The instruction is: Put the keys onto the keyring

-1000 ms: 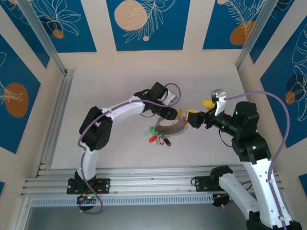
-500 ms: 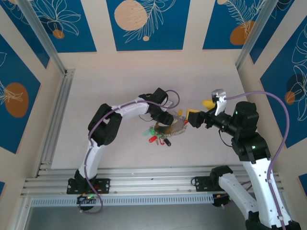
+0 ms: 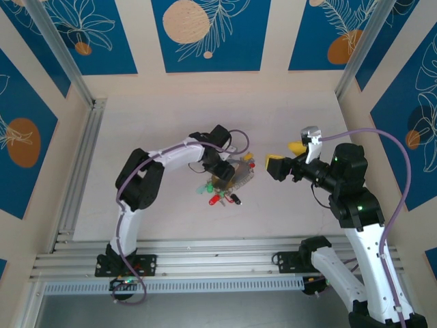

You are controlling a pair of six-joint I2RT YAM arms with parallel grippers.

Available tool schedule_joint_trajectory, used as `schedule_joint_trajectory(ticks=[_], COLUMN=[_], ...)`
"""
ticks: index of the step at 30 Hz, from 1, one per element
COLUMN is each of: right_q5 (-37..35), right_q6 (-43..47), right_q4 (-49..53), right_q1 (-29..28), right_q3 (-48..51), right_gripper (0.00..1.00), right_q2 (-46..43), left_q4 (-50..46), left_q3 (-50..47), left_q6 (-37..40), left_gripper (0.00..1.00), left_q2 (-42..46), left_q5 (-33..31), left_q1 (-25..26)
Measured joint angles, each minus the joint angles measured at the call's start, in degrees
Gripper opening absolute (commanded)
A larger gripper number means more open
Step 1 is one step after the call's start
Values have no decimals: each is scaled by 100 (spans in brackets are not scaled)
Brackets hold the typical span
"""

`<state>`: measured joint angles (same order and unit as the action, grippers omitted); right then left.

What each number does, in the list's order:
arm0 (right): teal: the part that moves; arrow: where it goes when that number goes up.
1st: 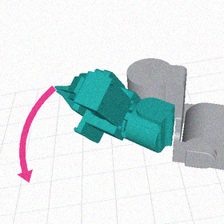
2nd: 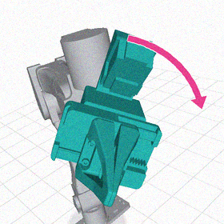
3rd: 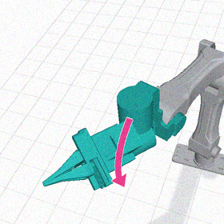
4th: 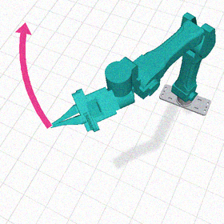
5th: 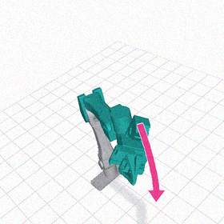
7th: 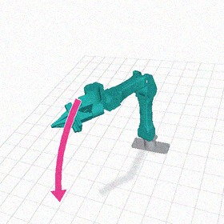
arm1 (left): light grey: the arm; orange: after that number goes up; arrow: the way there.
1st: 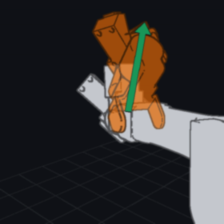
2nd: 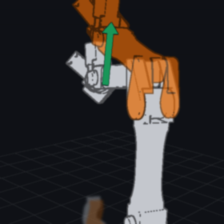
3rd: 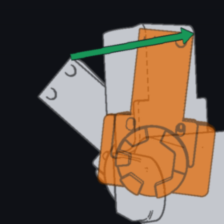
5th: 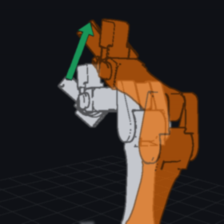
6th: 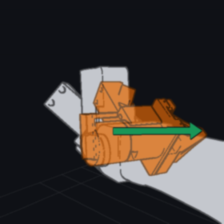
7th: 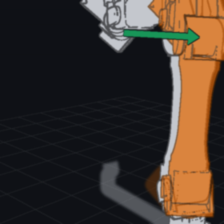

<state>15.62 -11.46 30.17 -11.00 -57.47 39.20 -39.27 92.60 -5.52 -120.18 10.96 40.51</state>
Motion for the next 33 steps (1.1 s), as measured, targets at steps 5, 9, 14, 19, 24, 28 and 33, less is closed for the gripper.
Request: schedule_joint_trajectory(ticks=[5, 9, 14, 19, 24, 28, 33], right_q5=[46, 70, 79, 87, 87, 87, 85], right_q6=[-39, -57, -59, -59, -59, -59, -59], right_q4=[-2, 0, 7, 35, 70, 70, 70], right_q1=[22, 28, 33, 44, 52, 55, 59], right_q3=[2, 2, 2, 2, 2, 2, 9], right_gripper=[99, 100, 99, 99, 99, 99, 99], right_q2=[2, 0, -4, -4, -33, -70, -85], left_q4=[-238, -372, -522, -592, -688, -728, -715], left_q3=[127, 208, 313, 450, 459, 459, 466], left_q6=[308, 361, 328, 280, 262, 236, 210], left_gripper=[58, 59, 60, 67, 75, 65, 42], left_q2=[435, 422, 181, -157, -361, -483, -551], left_q5=[-168, -348, -603, -737, -984, -1152, -1342], left_q1=[-15, -90, -140, -138, -136, -136, -98])
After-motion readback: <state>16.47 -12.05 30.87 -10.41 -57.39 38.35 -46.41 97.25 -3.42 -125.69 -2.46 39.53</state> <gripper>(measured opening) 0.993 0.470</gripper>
